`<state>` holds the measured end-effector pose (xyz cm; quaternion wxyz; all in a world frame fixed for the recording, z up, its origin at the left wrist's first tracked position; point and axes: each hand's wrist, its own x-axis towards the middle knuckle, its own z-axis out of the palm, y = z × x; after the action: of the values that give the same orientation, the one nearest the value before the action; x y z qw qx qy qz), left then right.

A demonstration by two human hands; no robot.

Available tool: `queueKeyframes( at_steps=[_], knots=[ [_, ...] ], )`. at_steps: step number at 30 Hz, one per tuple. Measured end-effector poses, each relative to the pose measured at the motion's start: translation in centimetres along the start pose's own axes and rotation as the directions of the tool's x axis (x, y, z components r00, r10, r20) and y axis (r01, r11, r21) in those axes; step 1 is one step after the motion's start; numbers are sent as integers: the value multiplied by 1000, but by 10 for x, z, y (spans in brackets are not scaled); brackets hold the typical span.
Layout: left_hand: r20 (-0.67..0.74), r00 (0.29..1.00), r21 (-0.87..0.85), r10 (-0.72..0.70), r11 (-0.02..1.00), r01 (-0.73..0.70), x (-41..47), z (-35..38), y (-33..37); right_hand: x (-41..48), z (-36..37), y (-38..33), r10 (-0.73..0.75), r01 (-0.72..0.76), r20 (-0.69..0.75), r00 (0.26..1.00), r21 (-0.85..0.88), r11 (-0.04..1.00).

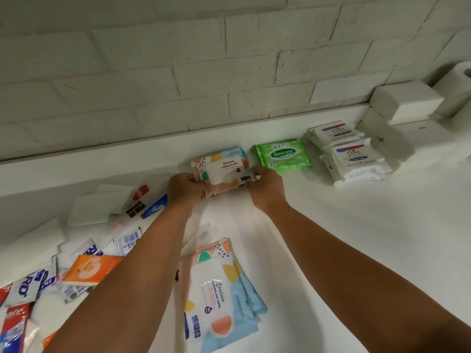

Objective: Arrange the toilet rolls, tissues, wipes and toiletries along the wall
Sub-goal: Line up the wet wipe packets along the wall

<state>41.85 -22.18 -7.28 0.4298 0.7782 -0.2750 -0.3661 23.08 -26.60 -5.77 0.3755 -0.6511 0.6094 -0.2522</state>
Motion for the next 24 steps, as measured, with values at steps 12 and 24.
queueKeyframes(
  at_steps=[12, 24],
  knots=[
    [-64, 994, 234, 88, 970, -70, 22, 9, 11, 11, 19, 10, -162, 184, 90, 983, -363, 913],
    [-72, 982, 431, 173, 894, -126, 0, -1, 22, -5, -3, -4, -162, 225, 218, 962, -309, 924]
  ],
)
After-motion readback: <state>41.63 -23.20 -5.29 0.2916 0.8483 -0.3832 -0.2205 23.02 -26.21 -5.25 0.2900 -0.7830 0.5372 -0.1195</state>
